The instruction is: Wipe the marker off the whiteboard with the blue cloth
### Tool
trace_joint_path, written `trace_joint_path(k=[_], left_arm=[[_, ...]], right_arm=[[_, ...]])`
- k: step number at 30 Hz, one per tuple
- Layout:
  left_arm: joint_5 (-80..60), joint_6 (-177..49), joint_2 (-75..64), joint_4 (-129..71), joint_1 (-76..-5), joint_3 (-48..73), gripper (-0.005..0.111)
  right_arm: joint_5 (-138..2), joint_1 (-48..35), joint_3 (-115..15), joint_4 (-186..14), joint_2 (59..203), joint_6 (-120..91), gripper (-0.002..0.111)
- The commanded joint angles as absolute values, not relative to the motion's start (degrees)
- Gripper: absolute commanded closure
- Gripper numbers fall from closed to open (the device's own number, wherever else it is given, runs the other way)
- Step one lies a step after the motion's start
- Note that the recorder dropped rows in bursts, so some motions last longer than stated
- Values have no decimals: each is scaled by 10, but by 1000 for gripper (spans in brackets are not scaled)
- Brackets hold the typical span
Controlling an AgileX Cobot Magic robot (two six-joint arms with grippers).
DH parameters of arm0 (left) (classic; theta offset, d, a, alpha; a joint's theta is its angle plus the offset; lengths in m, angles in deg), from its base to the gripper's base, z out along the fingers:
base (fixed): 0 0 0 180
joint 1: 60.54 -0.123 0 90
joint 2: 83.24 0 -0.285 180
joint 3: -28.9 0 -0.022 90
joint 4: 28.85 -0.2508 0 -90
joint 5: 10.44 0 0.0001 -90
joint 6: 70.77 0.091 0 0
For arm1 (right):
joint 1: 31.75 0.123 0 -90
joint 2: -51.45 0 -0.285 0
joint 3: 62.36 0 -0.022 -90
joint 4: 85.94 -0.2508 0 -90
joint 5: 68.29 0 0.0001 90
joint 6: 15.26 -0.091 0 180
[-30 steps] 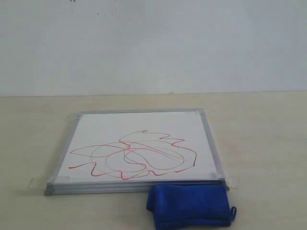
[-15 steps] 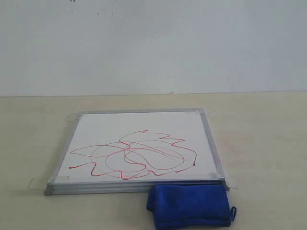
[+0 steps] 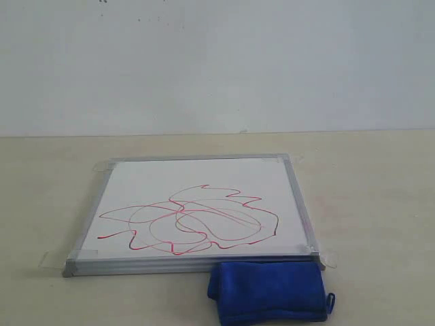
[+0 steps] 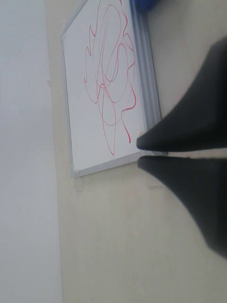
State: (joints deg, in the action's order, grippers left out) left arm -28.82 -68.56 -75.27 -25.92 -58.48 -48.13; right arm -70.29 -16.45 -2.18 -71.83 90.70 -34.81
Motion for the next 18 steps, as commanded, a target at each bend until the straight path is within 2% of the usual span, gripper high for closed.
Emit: trace_joint_path(k=[1,8,18], left_arm=[[-286,-683,-755,-253,-581,-483,103],[-286,-683,-755,-253,-581,-483,103],[-286,-683,-755,-253,-581,-483,103]], right_arm=[[-747,-74,-48,-719,973,-280,107],[-978,30,-162,-713,1098,-216,107],[-1102,81,-303,-718,1282,-112,107]])
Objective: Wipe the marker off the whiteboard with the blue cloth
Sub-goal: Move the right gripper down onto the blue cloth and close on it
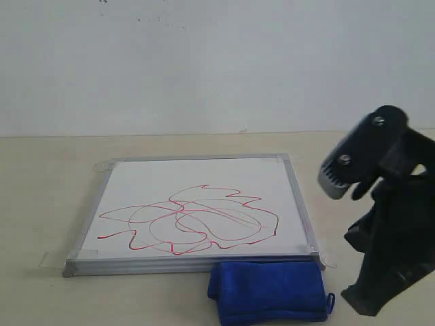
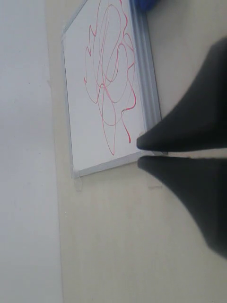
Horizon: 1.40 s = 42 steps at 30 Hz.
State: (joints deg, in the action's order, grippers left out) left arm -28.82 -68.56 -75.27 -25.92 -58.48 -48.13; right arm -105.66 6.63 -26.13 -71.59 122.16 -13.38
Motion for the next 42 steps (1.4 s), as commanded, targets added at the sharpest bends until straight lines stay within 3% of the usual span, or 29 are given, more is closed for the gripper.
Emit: trace_joint_path(k=[1,14,16,18,21,23,33,42], left_arm=[[-286,-683,-755,-253,-581,-483,103],[-286,-683,-755,-253,-581,-483,103],[-286,-683,-755,-253,-581,-483,103],[-286,-683,-755,-253,-581,-483,103],[-286,-683,-755,-253,-581,-483,103],[-286,-683,-755,-253,-581,-483,103],[-286,-683,-755,-253,-581,-483,103],[-286,-683,-755,-253,-581,-483,103]], right_arm=[[-1105,86,-312,-719,1300,-110,107],[-1006,168,-326,-717,1487,-87,106],[-984,168,-326,-721,1499,-94,97],[-971,168,-326,-721,1504,-109,82],[-956,168,-326,-721,1504,-113,50],[-936,168,-326,-721,1505,-124,41],[-901,168,-326,-704,1541,-258,45],[-937,168,-326,-550,1559,-402,45]])
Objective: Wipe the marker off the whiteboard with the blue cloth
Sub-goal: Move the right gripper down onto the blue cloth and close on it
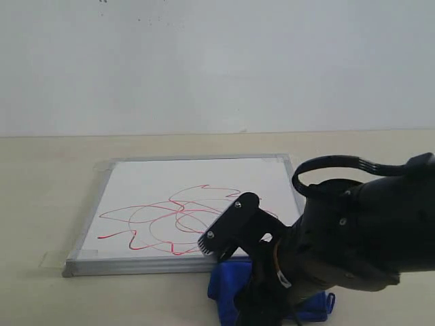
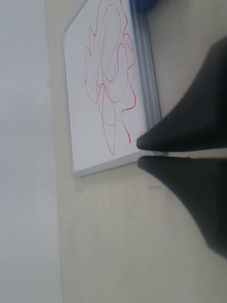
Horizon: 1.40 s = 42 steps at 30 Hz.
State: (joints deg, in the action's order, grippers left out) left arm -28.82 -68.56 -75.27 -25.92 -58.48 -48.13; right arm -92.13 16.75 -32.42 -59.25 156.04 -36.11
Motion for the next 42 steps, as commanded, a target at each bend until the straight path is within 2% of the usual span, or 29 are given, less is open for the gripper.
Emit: trace_joint_path(k=[1,30,34,42], left_arm=[[-286,-683,-755,-253,-581,-483,103],[-286,-683,-755,-253,-581,-483,103],[-286,-683,-755,-253,-581,-483,103],[-286,-683,-755,-253,-581,-483,103]], right_arm=[[-937,168,-326,-550,1559,-402,45],[-916,167,-326,-502,1559,-438,45],[-906,133,-326,-502,1591,-480,45],[-887,128,-326,-521,1631,-485,45]])
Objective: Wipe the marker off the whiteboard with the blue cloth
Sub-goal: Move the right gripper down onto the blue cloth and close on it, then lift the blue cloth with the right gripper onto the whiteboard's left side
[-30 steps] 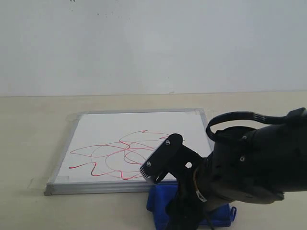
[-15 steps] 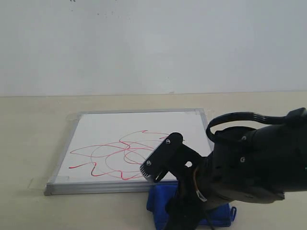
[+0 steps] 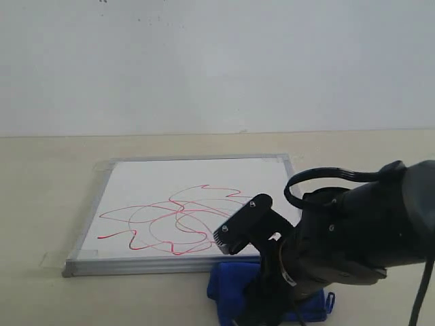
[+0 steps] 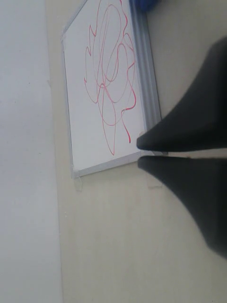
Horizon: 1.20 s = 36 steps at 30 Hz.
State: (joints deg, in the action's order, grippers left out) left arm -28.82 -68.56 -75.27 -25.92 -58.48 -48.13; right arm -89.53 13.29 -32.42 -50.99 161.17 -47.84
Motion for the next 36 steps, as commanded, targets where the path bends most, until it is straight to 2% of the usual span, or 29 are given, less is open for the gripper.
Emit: trace_joint_path(k=[1,3,6,7,9,10,19,25,31,36], left_arm=[[-286,-683,-755,-253,-581,-483,103],[-286,-683,-755,-253,-581,-483,103],[-286,-683,-755,-253,-581,-483,103],[-286,-683,-755,-253,-581,-483,103],[-286,-683,-755,-253,-581,-483,103],[-286,-683,-755,-253,-581,-483,103],[-286,-683,-755,-253,-581,-483,103],[-286,-683,-755,-253,-581,-483,103],[-286,-683,-755,-253,-581,-483,103],[-286,-683,-755,-253,-581,-483,103]], right_arm=[[-885,128,-326,-521,1636,-485,45],[-883,128,-326,-523,1644,-486,50],[-881,128,-326,-526,1645,-488,74],[-881,128,-326,-528,1645,-488,88],[-884,128,-326,-528,1645,-488,106],[-885,128,-326,-529,1645,-487,108],[-935,128,-326,-526,1637,-458,108],[-960,128,-326,-526,1561,-456,108],[-915,128,-326,-520,1484,-428,108],[-869,128,-354,-520,1478,-389,109]])
